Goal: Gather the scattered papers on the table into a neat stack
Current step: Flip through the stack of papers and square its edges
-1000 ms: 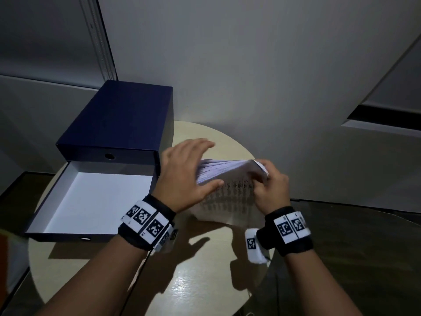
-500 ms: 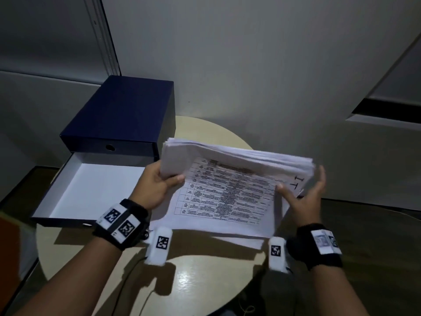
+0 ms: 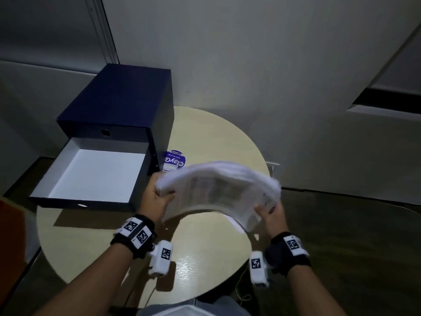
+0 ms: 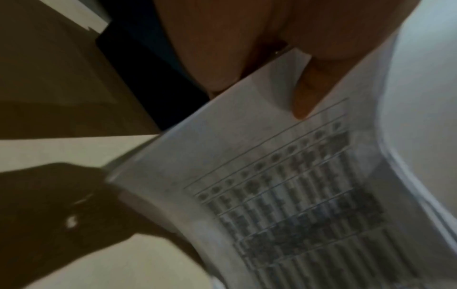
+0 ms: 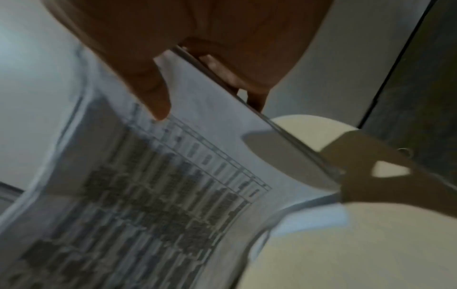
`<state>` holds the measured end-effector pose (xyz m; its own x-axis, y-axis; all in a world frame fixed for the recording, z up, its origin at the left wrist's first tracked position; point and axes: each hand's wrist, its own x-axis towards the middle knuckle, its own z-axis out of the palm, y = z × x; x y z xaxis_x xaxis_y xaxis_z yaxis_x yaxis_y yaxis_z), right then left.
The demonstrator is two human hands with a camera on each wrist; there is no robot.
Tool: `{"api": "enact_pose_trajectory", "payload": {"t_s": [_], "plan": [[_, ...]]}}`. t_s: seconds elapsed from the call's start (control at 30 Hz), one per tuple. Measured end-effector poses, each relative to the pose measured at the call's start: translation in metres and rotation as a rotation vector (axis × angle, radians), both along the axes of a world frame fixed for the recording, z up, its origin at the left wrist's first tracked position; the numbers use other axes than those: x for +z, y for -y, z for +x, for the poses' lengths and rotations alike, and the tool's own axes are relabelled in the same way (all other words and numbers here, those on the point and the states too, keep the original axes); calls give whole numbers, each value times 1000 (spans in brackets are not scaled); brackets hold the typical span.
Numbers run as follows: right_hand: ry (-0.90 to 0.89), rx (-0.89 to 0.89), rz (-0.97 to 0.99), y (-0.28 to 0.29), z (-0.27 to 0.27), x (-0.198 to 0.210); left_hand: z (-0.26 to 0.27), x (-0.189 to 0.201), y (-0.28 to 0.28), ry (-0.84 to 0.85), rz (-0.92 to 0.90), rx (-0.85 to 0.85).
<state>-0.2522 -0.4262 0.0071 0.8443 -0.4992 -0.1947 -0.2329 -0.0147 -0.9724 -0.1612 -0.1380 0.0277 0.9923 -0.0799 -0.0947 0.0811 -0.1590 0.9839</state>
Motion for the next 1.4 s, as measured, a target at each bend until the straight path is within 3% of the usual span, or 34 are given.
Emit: {"api": "enact_pose_trajectory", "payload": {"t_s": [0.1, 0.23, 0.43, 0.7, 0.9, 1.2, 1.4], "plan": [[-28, 0, -37, -9, -6, -13, -4, -5, 2, -70, 63, 36], [-55, -34, -26, -8, -3, -6, -2, -5, 1, -36, -43, 114], [-40, -58, -53, -3, -14, -4, 1, -11, -4, -82, -72, 98], [1, 4, -86, -9, -16, -1, 1, -11, -6, -100, -160, 145], [-47, -51, -72, -13, -13, -5, 8, -15, -1, -71, -53, 82], [135, -178, -37, -18, -15, 4, 1, -3, -7, 24, -230, 39], [164, -333, -93, -19, 8, 12, 14, -3, 3, 43, -142, 153]]}}
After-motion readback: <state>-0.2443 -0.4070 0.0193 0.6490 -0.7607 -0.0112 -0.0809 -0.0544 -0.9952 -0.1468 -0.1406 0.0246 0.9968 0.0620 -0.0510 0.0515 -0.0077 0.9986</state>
